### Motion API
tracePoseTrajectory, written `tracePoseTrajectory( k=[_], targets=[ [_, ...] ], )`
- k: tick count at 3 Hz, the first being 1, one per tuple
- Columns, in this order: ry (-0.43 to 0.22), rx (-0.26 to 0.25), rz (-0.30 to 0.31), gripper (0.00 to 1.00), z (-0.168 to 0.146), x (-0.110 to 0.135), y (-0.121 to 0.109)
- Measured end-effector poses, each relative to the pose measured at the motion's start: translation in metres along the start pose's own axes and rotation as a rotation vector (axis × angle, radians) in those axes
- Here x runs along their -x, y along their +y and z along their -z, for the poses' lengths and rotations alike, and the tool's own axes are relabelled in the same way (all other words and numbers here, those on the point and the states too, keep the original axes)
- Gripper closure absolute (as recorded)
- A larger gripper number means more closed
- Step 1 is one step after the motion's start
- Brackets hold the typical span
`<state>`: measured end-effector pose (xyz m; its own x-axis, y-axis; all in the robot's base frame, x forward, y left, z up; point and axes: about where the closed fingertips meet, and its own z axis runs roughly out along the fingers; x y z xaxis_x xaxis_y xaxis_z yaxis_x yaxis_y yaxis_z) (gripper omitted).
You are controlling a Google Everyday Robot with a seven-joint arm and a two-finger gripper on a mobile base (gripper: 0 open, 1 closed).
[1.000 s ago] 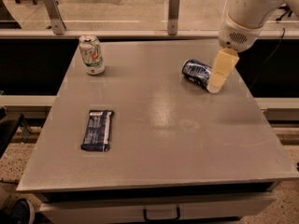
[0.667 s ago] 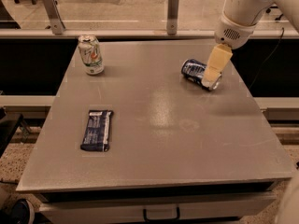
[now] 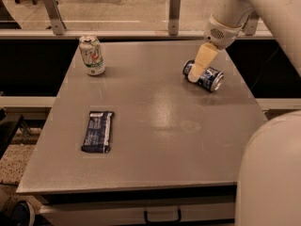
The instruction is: Place pepsi can upright
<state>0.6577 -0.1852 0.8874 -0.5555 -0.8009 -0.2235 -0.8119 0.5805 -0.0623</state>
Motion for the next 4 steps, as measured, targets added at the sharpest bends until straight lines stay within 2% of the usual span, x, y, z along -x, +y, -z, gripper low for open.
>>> tracePoseTrajectory(
  k=[2, 3, 4],
  targets=[
    [0.030, 0.010, -0.065, 0.00, -0.025, 0.013, -0.003],
    [0.039, 0.018, -0.071, 0.18, -0.033, 0.016, -0.002],
    [0.049, 0.016, -0.065, 0.41, -0.035, 0.017, -0.001]
  ],
)
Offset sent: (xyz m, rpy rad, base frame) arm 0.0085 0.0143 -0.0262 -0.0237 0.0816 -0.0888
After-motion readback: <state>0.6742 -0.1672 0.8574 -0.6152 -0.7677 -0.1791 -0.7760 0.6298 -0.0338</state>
